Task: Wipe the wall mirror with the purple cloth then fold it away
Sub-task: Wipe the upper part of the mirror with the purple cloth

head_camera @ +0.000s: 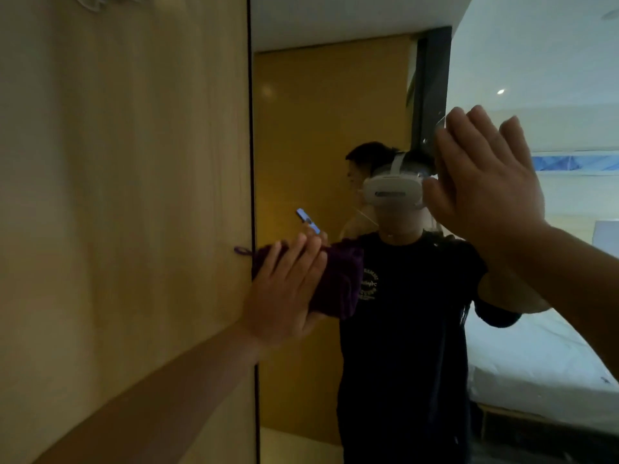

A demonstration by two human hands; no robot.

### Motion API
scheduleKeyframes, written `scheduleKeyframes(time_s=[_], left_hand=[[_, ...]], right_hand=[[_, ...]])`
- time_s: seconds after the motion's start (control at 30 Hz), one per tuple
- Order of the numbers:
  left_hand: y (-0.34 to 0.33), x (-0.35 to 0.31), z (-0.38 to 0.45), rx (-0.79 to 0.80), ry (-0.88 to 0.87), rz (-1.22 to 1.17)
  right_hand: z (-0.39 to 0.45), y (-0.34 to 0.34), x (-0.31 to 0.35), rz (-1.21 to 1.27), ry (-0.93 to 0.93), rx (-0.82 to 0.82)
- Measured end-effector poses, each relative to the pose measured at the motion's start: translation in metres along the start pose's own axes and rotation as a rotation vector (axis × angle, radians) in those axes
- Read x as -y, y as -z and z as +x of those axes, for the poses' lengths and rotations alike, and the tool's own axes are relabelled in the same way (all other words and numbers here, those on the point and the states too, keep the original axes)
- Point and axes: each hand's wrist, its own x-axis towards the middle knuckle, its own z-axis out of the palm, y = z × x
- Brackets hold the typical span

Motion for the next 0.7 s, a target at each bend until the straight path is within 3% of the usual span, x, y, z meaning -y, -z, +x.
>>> scheduleKeyframes(time_s=[0.17,0.3,0.5,0.6,0.7], left_hand=[[-0.014,-0.053,-0.092,0.106,-0.083,0.05],[-0.009,-0.045,-0.077,0.113,-0.104,0.014],[0.029,0.007,0.101,-0.104,0.211,-0.237],[0.055,0.033,0.215,-0.23,0.367,-0.19],[0.075,0.054,0.306,-0.33,0.397,-0.051]], right_hand=[[-0.011,0.011,-0.007,0.053,0.007,0.017],[-0.025,0.02,-0.039,0.029,-0.085,-0.057],[-0.035,0.023,-0.07,-0.009,-0.143,-0.018],[-0.035,0.019,-0.073,-0.03,-0.128,-0.031],[-0.037,0.014,-0.077,-0.034,-0.113,-0.049]])
